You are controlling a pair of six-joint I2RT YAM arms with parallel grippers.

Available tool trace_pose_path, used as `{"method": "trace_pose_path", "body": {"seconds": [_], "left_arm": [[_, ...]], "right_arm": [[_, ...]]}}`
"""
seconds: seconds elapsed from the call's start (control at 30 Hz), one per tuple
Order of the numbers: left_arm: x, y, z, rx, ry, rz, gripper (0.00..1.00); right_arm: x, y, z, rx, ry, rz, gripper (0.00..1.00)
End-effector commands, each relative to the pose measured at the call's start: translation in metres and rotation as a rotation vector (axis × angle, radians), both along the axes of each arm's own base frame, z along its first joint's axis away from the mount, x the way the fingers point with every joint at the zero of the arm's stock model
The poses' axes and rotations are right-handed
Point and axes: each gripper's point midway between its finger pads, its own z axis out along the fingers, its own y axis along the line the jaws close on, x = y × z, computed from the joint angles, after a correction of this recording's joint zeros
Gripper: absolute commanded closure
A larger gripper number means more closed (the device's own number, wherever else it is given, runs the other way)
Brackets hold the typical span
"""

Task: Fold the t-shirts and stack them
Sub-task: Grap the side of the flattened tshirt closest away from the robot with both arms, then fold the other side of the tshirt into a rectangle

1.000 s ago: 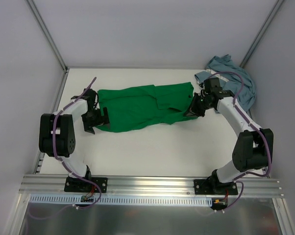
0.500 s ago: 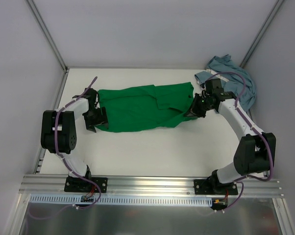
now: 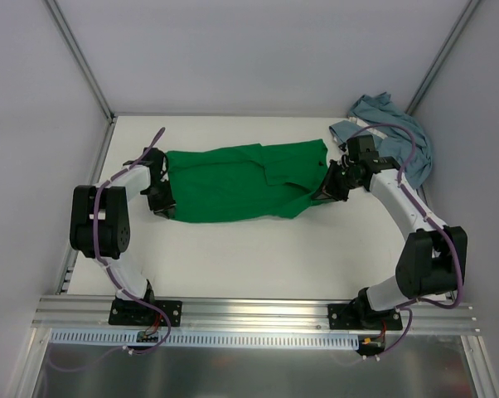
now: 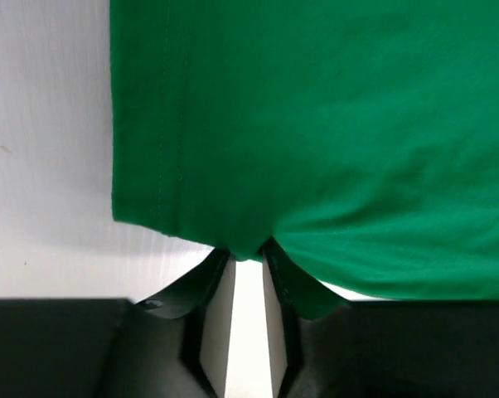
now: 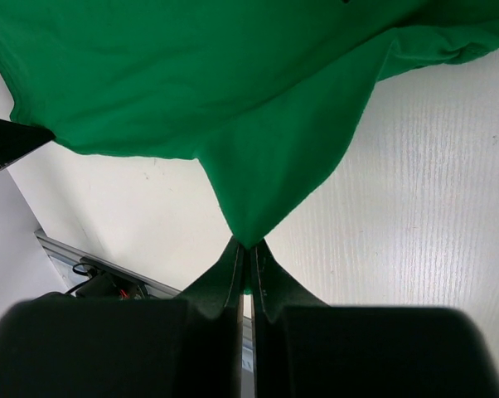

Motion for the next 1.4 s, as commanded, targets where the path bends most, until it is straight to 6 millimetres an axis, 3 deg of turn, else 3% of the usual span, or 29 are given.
{"method": "trace_pose_path", "body": {"seconds": [0.0, 0.07, 0.13, 0.33, 0.63, 0.73, 0.9, 0.93, 1.1, 1.23, 1.3, 1.37], "left_arm": [[0.029, -0.007, 0.010, -0.031, -0.114, -0.011, 0.81], [0.031, -0.008, 0.014, -0.038, -0.129, -0.014, 0.87], [0.032, -0.009, 0.016, -0.044, -0.138, -0.018, 1.00], [0.035, -0.017, 0.033, -0.081, -0.178, -0.035, 1.00], [0.038, -0.026, 0.094, -0.122, -0.272, -0.063, 1.00], [0.049, -0.030, 0.118, -0.140, -0.311, -0.068, 1.00], [0.066, -0.033, 0.134, -0.153, -0.318, -0.072, 1.00], [0.075, -0.033, 0.137, -0.152, -0.323, -0.072, 1.00], [0.093, -0.035, 0.133, -0.156, -0.290, -0.077, 1.00], [0.114, -0.037, 0.118, -0.161, -0.254, -0.077, 1.00], [0.119, -0.038, 0.102, -0.165, -0.205, -0.074, 1.00], [0.130, -0.038, 0.101, -0.162, -0.213, -0.075, 1.00]], "right_arm": [[-0.002, -0.001, 0.014, 0.008, -0.045, -0.005, 1.00], [-0.001, -0.002, 0.014, 0.008, -0.044, -0.007, 1.00], [-0.002, -0.002, 0.013, 0.007, -0.043, -0.008, 1.00], [-0.005, -0.004, 0.016, 0.002, -0.049, -0.013, 1.00], [-0.002, -0.004, 0.028, 0.002, -0.074, -0.015, 1.00], [0.007, -0.004, 0.034, 0.005, -0.081, -0.016, 1.00], [0.034, -0.002, 0.039, 0.008, -0.065, -0.009, 1.00], [0.045, -0.001, 0.050, 0.013, -0.094, -0.006, 1.00], [0.081, -0.003, 0.057, 0.021, -0.080, -0.003, 1.00], [0.113, -0.002, 0.048, 0.041, -0.055, -0.003, 1.00], [0.132, -0.001, 0.036, 0.052, -0.025, -0.002, 1.00], [0.150, 0.000, 0.020, 0.078, 0.007, -0.010, 1.00]]}}
